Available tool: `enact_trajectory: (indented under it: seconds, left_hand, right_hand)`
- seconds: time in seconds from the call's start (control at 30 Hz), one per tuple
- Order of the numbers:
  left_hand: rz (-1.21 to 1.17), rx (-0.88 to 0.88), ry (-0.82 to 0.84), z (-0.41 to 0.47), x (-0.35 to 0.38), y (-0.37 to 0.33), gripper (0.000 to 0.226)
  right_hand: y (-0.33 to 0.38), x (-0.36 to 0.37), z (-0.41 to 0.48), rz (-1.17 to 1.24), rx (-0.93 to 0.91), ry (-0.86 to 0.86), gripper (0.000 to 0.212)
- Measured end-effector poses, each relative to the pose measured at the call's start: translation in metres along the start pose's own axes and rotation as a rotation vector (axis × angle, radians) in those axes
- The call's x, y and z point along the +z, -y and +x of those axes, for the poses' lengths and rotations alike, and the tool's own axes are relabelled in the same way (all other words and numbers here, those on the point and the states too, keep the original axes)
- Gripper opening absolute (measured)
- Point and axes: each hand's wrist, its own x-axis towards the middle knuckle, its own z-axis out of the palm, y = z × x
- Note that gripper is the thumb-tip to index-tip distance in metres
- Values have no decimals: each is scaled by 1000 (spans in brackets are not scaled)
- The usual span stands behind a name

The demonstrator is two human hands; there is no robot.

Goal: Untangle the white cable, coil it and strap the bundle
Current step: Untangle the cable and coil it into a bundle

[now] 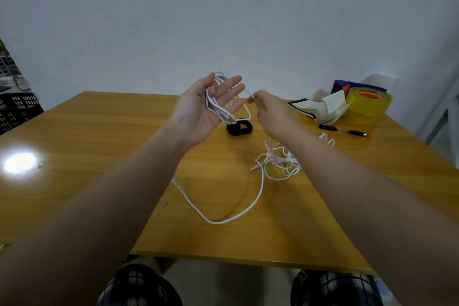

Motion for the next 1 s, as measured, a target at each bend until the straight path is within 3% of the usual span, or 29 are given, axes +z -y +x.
enact_trajectory:
  seconds: [0.07,0.17,0.27,0.4,0.47,0.57,0.7,0.77,0.87,1.0]
  left_hand:
    - [-14,46,-12,1,5,-3,50]
    - [-70,145,-126,11,0,-10,29]
    - [215,184,-252,20,-22,-12,27]
    - [376,199,-478,20,-42,-10,33]
    - [460,173,-479,19,-42,-2,37]
    - [614,74,-426,20,-34,18,39]
    - [464,-27,-313,20,-20,33,35]
    - [483,-38,-250,17,-17,36,36]
    - [518,-62,-169,14,-13,40,38]
    - [481,-76,-140,13,-3,41,33]
  right_hand:
    - [-1,11,-7,-99,-34,123,26]
    - [-5,22,-24,-161,-74,402,31]
    - [-13,11,-38,-282,-109,482,34]
    - [-24,-11,-49,-588,-232,419,34]
    - [-19,-14,-51,-646,-347,387,30]
    - [-8,-9,-51,-631,-676,270,32]
    - [12,-12,-48,-264,-473,357,30]
    - [18,-16,-47,-145,-414,311,26]
    - [17,-20,-45,-166,-512,154,39]
    - [17,-19,-43,-182,-475,108,26]
